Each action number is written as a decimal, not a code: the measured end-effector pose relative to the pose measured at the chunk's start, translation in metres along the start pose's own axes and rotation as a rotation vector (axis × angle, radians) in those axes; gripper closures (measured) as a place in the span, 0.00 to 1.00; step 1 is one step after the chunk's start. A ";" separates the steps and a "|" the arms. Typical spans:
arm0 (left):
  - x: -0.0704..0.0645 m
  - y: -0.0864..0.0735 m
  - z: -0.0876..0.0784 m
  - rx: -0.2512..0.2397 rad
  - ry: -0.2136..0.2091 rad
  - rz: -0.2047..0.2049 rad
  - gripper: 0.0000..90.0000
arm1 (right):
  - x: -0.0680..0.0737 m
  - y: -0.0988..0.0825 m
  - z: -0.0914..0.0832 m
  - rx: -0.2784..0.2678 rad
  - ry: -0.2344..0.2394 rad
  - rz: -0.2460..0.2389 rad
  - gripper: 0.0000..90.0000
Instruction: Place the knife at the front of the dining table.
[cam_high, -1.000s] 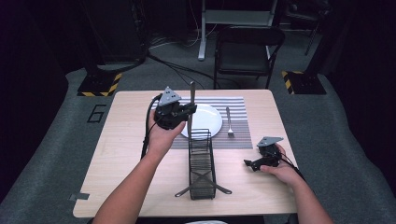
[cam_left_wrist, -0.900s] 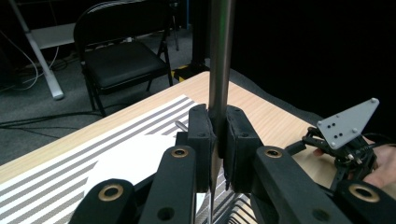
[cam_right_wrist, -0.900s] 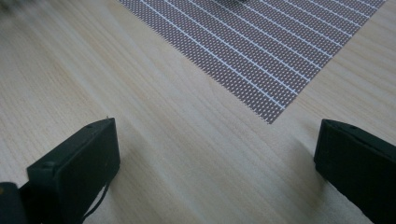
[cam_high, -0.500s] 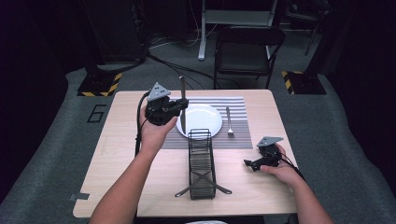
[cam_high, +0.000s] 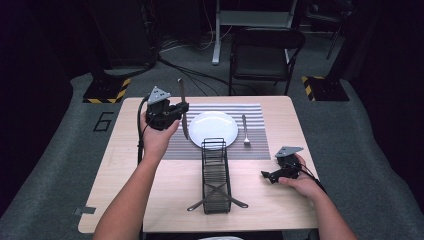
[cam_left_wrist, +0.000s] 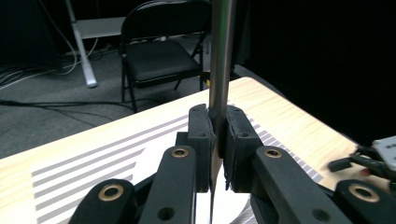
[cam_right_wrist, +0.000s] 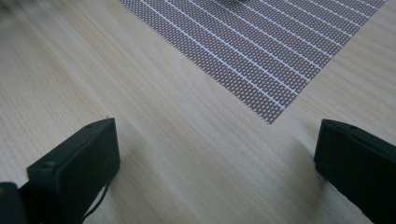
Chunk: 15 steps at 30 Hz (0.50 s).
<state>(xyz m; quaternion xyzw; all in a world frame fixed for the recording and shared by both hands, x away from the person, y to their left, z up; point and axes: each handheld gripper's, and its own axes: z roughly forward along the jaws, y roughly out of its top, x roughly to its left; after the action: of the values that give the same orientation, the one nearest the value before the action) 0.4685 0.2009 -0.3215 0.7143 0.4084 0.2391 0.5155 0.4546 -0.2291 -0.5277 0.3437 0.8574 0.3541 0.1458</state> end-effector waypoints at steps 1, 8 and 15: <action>0.002 -0.002 0.001 0.001 0.008 0.003 0.92 | 0.000 0.000 0.000 0.000 0.000 0.000 0.00; 0.016 -0.018 0.009 0.011 0.046 -0.009 0.92 | 0.000 0.000 0.000 -0.001 0.000 0.000 0.00; 0.031 -0.033 0.014 0.032 0.086 -0.027 0.92 | 0.000 0.000 0.000 0.000 0.000 0.000 0.00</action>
<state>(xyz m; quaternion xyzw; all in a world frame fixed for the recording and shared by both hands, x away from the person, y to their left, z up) 0.4854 0.2235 -0.3594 0.7061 0.4434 0.2561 0.4891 0.4546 -0.2290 -0.5278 0.3439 0.8573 0.3543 0.1459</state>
